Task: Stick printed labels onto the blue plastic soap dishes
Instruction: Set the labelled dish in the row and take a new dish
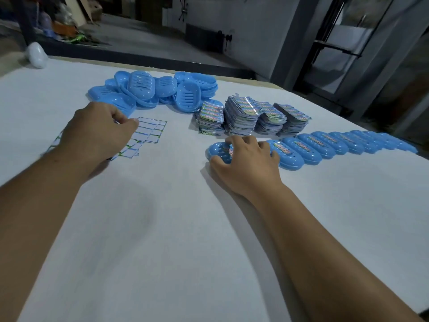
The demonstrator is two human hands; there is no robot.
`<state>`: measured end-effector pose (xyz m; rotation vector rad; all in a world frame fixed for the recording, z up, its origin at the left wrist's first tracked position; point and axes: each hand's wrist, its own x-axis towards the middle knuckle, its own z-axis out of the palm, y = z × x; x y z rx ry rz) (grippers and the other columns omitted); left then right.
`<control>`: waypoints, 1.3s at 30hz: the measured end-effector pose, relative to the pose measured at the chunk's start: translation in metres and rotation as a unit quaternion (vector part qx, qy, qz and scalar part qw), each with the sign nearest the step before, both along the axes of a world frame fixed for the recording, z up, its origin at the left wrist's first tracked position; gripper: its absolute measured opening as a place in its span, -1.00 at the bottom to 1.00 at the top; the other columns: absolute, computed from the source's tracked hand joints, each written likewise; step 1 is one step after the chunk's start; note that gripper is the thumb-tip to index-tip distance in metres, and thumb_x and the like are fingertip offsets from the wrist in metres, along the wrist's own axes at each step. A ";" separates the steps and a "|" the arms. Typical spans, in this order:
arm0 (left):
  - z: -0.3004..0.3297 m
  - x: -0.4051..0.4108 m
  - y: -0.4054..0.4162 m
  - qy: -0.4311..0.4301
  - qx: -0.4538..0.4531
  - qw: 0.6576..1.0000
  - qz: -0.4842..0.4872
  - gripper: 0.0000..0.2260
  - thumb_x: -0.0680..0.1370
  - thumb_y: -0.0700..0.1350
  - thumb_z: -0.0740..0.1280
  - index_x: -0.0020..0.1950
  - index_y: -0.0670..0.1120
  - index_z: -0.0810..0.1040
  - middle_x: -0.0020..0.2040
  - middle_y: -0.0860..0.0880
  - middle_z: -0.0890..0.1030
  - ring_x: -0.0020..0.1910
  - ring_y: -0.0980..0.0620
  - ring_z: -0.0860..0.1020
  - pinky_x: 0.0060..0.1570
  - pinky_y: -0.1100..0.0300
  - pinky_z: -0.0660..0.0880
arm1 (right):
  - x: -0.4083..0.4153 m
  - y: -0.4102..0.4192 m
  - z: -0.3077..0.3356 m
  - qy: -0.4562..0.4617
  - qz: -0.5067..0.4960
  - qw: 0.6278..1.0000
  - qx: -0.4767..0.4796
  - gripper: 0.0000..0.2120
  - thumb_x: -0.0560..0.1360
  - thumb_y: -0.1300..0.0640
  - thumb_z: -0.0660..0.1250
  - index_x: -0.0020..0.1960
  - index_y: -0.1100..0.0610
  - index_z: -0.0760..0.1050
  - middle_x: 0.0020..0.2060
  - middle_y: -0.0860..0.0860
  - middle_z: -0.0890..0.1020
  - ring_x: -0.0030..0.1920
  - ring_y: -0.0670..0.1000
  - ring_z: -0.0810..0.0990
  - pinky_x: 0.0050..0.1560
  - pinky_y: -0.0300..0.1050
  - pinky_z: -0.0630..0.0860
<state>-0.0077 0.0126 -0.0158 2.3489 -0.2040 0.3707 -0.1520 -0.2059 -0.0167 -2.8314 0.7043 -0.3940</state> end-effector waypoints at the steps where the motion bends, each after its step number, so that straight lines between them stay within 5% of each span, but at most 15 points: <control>1: -0.001 0.000 0.000 0.001 0.001 1.000 0.000 -0.76 0.50 0.15 0.40 -0.17 -0.01 0.58 -0.24 0.04 0.62 -0.14 -0.07 0.57 -0.09 0.06 0.47 | 0.000 -0.003 0.000 0.002 -0.003 1.000 0.002 -0.51 0.53 -0.26 0.20 0.40 -0.09 0.41 0.37 0.02 0.46 0.40 0.19 0.33 0.47 0.30 0.17; 10: -0.001 0.002 0.001 0.009 -0.008 1.000 0.005 -0.75 0.50 0.16 0.40 -0.21 0.00 0.57 -0.29 0.05 0.62 -0.26 0.07 0.55 -0.16 0.11 0.45 | 0.010 -0.008 0.010 -0.037 0.014 0.999 0.002 -0.49 0.48 -0.25 0.25 0.40 -0.15 0.43 0.40 -0.02 0.45 0.46 0.17 0.23 0.50 0.23 0.15; 27: -0.007 0.009 0.008 0.005 0.012 1.000 0.027 -0.83 0.49 0.08 0.35 -0.21 0.02 0.55 -0.20 0.04 0.64 -0.16 -0.06 0.60 -0.11 0.11 0.54 | 0.132 0.058 0.009 -0.026 0.180 0.982 0.054 -0.59 0.56 -0.03 0.31 0.39 -0.01 0.47 0.30 0.08 0.52 0.29 0.17 0.48 0.20 0.08 0.48; 32: -0.013 0.022 0.012 -0.081 0.080 0.988 0.104 -0.87 0.54 0.02 0.31 0.00 0.02 0.61 0.04 -0.07 0.61 0.08 -0.17 0.50 -0.01 0.05 0.44 | 0.134 0.060 -0.005 -0.057 0.182 0.981 0.040 -0.60 0.56 -0.07 0.27 0.38 -0.04 0.50 0.32 0.07 0.53 0.34 0.19 0.45 0.34 0.14 0.39; 36: -0.006 0.047 0.010 -0.038 0.187 0.978 0.087 -0.69 0.58 0.01 0.29 0.32 0.07 0.52 0.31 -0.11 0.47 0.27 -0.19 0.40 0.19 -0.02 0.38 | 0.131 0.058 -0.009 -0.085 0.205 0.973 0.069 -0.62 0.57 -0.13 0.28 0.35 -0.06 0.52 0.29 0.04 0.54 0.32 0.17 0.47 0.30 0.09 0.43; 39: -0.002 0.059 0.006 -0.017 0.249 0.968 0.030 -0.71 0.60 -0.02 0.25 0.32 0.10 0.53 0.40 -0.07 0.41 0.33 -0.16 0.36 0.27 -0.04 0.32 | 0.131 0.055 -0.007 -0.094 0.204 0.970 0.089 -0.62 0.56 -0.13 0.31 0.34 -0.05 0.52 0.29 0.05 0.54 0.32 0.15 0.47 0.32 0.08 0.43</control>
